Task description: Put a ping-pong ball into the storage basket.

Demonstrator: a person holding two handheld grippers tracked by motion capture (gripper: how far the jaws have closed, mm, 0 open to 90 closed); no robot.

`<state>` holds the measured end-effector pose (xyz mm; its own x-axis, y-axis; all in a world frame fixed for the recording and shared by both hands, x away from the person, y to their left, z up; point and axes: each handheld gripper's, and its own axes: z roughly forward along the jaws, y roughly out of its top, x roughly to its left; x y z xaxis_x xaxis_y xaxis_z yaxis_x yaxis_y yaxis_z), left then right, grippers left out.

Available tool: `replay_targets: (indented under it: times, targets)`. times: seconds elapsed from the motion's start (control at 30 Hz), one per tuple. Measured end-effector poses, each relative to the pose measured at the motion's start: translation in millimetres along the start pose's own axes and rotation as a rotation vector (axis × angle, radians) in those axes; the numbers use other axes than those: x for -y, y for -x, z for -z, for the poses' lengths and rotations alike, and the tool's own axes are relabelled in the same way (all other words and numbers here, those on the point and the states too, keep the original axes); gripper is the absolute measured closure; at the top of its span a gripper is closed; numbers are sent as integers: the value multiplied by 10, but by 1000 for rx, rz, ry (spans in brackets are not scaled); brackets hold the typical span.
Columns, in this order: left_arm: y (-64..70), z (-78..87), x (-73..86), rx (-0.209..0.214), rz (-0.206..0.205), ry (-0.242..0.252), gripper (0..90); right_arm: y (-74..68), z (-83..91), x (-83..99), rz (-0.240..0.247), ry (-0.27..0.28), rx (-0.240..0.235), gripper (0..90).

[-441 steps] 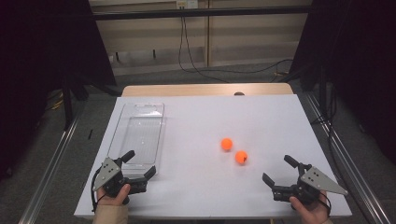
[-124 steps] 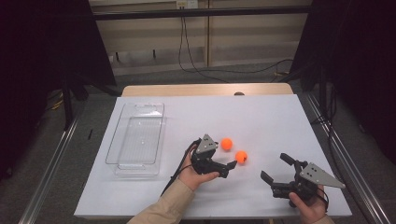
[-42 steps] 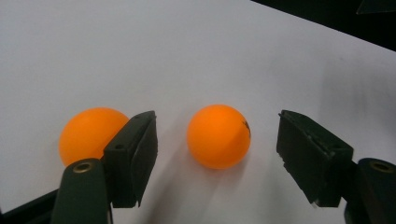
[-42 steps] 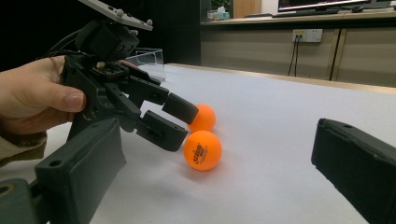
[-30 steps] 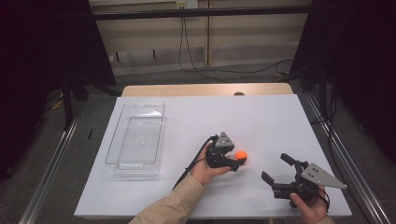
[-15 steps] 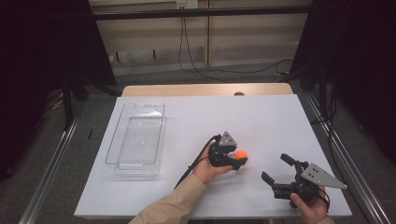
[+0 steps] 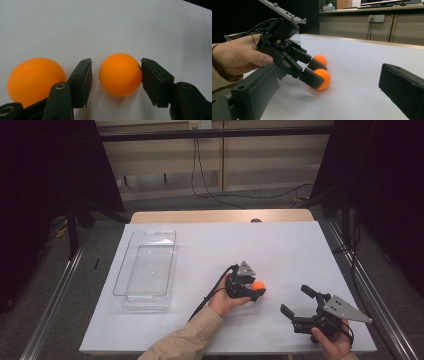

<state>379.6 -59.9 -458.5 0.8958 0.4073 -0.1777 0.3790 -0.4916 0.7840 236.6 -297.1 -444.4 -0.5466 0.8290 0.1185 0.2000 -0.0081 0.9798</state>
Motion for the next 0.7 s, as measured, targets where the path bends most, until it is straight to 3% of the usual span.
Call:
replay_targets:
  times: [0.27,0.7]
  targets:
    - [8,-23,11,7,-11,-10,504,3,0,2,-1,0,1,16]
    - [50,8,2,28,-18,-22,510,2,1,1,-1,2,2,16]
